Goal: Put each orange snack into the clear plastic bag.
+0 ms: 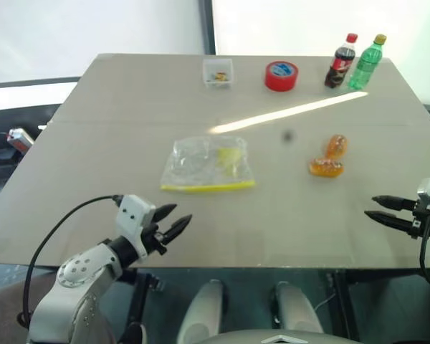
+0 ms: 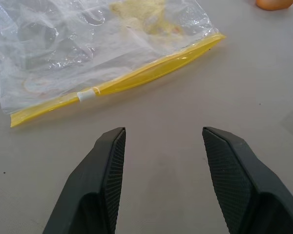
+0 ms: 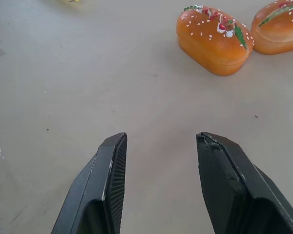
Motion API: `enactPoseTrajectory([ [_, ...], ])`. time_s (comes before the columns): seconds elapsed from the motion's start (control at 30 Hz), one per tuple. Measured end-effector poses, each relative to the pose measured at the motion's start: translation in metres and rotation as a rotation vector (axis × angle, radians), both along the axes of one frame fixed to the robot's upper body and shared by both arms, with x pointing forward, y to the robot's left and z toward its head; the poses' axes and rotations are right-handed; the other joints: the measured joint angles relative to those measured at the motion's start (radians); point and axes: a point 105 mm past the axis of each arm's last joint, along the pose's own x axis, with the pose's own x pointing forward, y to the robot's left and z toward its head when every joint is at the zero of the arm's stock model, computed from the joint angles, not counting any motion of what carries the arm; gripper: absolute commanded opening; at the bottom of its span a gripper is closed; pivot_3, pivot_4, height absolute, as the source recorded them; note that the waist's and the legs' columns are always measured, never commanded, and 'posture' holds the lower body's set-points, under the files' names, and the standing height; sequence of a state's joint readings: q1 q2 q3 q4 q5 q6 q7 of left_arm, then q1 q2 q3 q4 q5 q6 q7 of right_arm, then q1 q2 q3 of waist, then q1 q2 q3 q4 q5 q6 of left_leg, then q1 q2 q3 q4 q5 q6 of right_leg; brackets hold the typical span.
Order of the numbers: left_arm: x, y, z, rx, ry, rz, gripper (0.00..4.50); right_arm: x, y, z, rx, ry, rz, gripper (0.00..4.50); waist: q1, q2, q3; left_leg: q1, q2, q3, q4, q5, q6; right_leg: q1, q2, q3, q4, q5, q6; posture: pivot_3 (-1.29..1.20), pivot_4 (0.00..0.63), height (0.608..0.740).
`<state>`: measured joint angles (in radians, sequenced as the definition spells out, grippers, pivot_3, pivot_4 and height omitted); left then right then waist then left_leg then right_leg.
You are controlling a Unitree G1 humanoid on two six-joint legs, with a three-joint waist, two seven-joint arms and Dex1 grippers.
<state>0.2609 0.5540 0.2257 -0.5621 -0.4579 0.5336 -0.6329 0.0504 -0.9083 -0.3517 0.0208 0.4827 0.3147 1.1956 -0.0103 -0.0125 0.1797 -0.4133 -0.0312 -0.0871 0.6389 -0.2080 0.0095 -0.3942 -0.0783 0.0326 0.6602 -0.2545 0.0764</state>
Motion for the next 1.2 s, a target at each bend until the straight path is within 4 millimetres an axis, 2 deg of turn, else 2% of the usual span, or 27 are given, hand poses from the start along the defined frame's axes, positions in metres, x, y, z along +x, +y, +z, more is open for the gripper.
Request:
enactPoseTrajectory([
  [0.63, -0.003, 0.005, 0.002, 0.002, 0.028, -0.006, 2.63, -0.013, -0.007, -0.003, -0.018, 0.031, -0.005, 2.28, 0.002, 0.0, 0.0, 0.0, 0.0, 0.0, 0.0, 0.0, 0.0, 0.0, 0.0, 0.0, 0.0, -0.002, -0.004, 0.0, 0.15, 0.74],
  [0.93, 0.005, 0.0, 0.009, -0.002, 0.002, -0.026, 2.63, -0.014, -0.005, -0.001, -0.021, 0.029, -0.004, 2.28, 0.002, 0.0, 0.0, 0.0, 0.0, 0.0, 0.0, 0.0, 0.0, 0.0, 0.0, 0.0, 0.0, -0.002, -0.004, 0.0, 0.15, 0.74],
  [1.0, 0.011, 0.001, 0.011, -0.002, 0.001, -0.017, 2.63, -0.013, -0.001, 0.003, -0.02, 0.016, 0.013, 2.28, 0.003, 0.0, 0.0, 0.0, 0.0, 0.0, 0.0, 0.0, 0.0, 0.0, 0.0, 0.0, 0.0, -0.002, -0.003, 0.0, 0.15, 0.74],
  [1.2, 0.056, 0.032, 0.012, -0.009, 0.071, 0.174, 2.63, -0.005, 0.045, 0.042, 0.044, -0.15, 0.15, 2.28, 0.0, -0.001, 0.0, -0.001, 0.001, -0.001, 0.0, 0.0, 0.0, 0.0, 0.002, -0.003, 0.001, 0.0, 0.001, 0.0, 0.15, 0.74],
])
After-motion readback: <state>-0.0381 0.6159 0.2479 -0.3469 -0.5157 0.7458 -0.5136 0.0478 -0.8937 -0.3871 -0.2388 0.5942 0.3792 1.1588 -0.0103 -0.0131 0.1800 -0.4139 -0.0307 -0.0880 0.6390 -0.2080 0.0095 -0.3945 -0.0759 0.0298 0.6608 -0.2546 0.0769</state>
